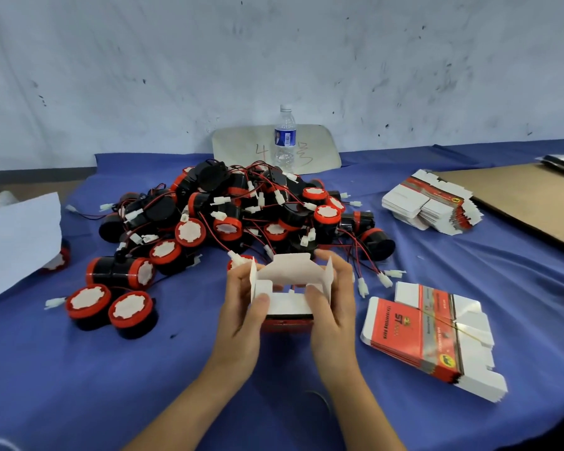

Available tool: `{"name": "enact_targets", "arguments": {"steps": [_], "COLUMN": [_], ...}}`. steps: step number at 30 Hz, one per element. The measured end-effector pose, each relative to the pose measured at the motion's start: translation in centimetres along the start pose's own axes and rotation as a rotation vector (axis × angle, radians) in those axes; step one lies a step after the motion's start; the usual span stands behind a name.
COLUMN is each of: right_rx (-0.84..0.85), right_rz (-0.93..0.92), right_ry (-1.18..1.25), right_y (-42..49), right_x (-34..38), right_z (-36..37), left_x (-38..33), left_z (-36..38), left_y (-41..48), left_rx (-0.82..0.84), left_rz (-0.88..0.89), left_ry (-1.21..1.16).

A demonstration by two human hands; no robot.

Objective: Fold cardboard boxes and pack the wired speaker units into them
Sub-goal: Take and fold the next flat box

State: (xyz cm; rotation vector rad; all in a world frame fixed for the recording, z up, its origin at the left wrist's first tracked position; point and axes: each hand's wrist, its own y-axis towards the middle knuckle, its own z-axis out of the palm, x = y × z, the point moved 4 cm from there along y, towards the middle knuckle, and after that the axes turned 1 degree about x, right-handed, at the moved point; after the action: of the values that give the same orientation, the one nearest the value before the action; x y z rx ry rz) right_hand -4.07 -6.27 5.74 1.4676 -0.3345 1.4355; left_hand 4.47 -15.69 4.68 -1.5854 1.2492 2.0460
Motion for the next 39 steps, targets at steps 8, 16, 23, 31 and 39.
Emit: {"name": "enact_targets", "arguments": {"steps": [8, 16, 23, 31, 39], "right_rx": [0.014, -0.06, 0.036, 0.115, 0.287], "right_rz": [-0.57, -0.085, 0.172, 0.125, 0.22], "right_ry": [-0.482, -0.028, 0.145, 0.225, 0.182], "right_y": [-1.1, -0.5, -0.1, 0.2, 0.2], "right_x": [1.4, 0.7, 0.1, 0.5, 0.2], "right_z": [0.7, -0.3, -0.4, -0.3, 0.0], "left_x": [-0.9, -1.9, -1.7, -1.3, -1.4], "left_z": [-1.2, -0.6, -0.9, -1.0, -1.4], "left_y": [0.5, 0.5, 0.5, 0.4, 0.3], "left_rx": [-0.103, 0.019, -0.001, 0.022, 0.018], "left_rz": [0.038, 0.178, 0.164, 0.141, 0.234], "left_ry": [0.051, 0.233, 0.267, 0.291, 0.168]}}
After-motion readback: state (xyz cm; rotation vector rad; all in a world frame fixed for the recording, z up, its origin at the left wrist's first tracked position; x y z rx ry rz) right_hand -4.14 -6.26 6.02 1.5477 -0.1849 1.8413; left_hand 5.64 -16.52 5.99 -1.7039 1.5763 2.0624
